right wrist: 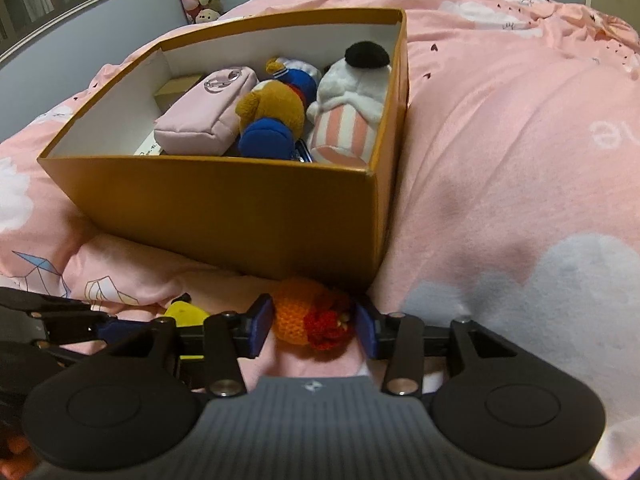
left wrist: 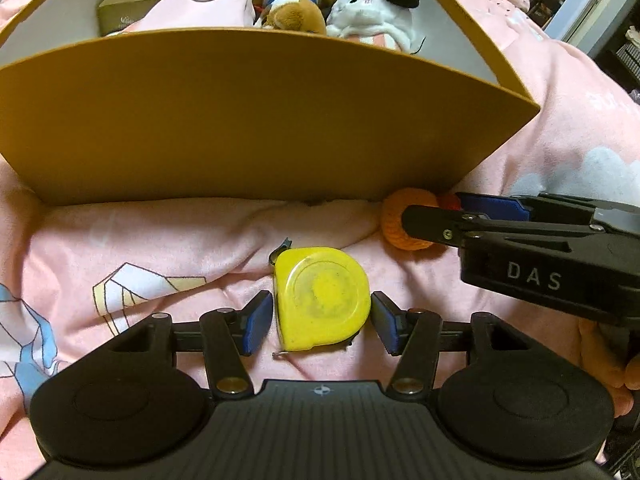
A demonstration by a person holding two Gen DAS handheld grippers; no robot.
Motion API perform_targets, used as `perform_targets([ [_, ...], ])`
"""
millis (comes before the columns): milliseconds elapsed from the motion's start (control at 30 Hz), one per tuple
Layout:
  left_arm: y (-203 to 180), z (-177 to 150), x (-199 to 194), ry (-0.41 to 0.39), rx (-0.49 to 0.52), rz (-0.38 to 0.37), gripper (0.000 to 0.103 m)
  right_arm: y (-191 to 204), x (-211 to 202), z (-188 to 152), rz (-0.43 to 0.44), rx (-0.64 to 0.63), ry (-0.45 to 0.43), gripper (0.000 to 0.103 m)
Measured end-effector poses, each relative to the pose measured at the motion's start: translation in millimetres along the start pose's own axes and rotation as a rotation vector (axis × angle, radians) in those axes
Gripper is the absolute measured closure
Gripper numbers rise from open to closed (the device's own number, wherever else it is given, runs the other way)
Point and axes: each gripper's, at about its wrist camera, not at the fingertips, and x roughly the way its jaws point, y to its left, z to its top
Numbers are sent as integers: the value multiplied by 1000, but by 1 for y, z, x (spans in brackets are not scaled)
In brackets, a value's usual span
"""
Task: Organize objects
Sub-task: 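Lift the tape measure and knitted ball with both grippers and carry them over the box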
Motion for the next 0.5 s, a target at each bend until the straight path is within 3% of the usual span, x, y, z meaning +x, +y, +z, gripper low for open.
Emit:
perform_targets([
  [500,12,-6,-10,-24,-27,-25,44,1,7,-2,68,6,20,56],
])
